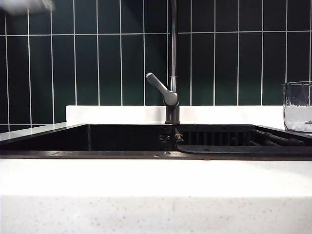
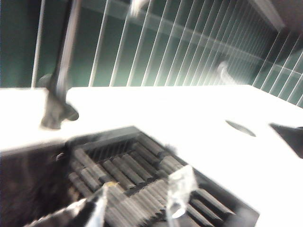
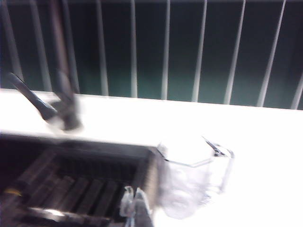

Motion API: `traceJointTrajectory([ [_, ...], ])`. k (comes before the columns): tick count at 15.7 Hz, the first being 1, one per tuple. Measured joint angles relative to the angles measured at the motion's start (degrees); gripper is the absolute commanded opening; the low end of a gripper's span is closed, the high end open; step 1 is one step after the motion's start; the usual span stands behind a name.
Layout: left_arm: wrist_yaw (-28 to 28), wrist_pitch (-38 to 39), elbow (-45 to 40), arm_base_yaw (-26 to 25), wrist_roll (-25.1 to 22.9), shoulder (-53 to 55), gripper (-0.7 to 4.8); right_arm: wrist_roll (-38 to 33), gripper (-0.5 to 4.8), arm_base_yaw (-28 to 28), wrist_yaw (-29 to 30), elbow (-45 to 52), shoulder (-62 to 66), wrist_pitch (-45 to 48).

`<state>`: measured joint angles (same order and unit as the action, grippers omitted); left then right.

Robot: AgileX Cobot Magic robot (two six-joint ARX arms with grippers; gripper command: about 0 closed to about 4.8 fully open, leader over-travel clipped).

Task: Pick up the mug next to the sink, go to the faucet to get some water, pour the water into the sink, and finally put the mug back to its place.

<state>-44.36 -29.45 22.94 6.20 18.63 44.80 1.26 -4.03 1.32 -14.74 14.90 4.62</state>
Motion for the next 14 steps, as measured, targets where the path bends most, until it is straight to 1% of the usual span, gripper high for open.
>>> traceJointTrajectory([
  [1, 0.39, -4.13, 1.36, -0.17, 0.02, 6.34, 1.93, 1.20, 1.65, 0.15, -2.19, -0.09, 2.78, 2.75],
  [2, 0.17, -8.26, 3.74, -0.11, 0.00, 12.26, 2.02, 1.70, 1.71, 0.66, -4.72, -0.09, 5.33, 6.21],
  [3, 0.07, -11.28, 6.38, -0.02, 0.04, 17.70, 3.82, 1.86, 1.72, 1.55, -5.66, -0.17, 7.19, 8.79],
  [4, -1.07, -14.34, 10.73, -0.11, 0.22, 27.78, 4.67, 2.10, 1.72, 4.79, -6.27, -0.17, 10.93, 10.99],
  [5, -3.10, -15.30, 13.90, 0.09, 0.35, 32.33, 4.79, 2.12, 1.88, 6.69, -6.05, -0.22, 12.66, 11.54],
  [6, -3.78, -16.09, 17.05, 0.13, 0.48, 36.15, 4.79, 2.14, 2.34, 9.38, -4.63, -0.17, 14.91, 11.85],
  [7, -4.13, -16.24, 19.39, 0.02, 1.14, 38.95, 4.79, 2.25, 2.61, 12.17, -2.93, -0.17, 16.90, 12.83],
  [9, -4.37, -17.09, 22.23, 0.24, 1.25, 42.80, 4.79, 2.25, 2.65, 17.88, 0.55, -0.20, 21.57, 17.33],
  [10, -4.26, -17.97, 23.69, 0.22, 0.37, 44.35, 4.79, 2.25, 2.65, 20.55, 2.89, -0.20, 24.81, 20.81],
  [12, -5.05, -18.38, 26.69, 0.22, -0.46, 47.28, 4.79, 1.81, 2.65, 23.98, 6.71, -0.20, 32.13, 27.19],
  [13, -6.38, -18.36, 28.94, 0.20, -1.11, 49.92, 4.79, 1.60, 2.65, 24.35, 10.58, -0.22, 37.97, 32.44],
  [14, -6.84, -18.38, 29.64, 0.22, -1.29, 50.88, 4.79, 1.60, 2.65, 24.28, 12.02, -0.39, 41.11, 35.08],
])
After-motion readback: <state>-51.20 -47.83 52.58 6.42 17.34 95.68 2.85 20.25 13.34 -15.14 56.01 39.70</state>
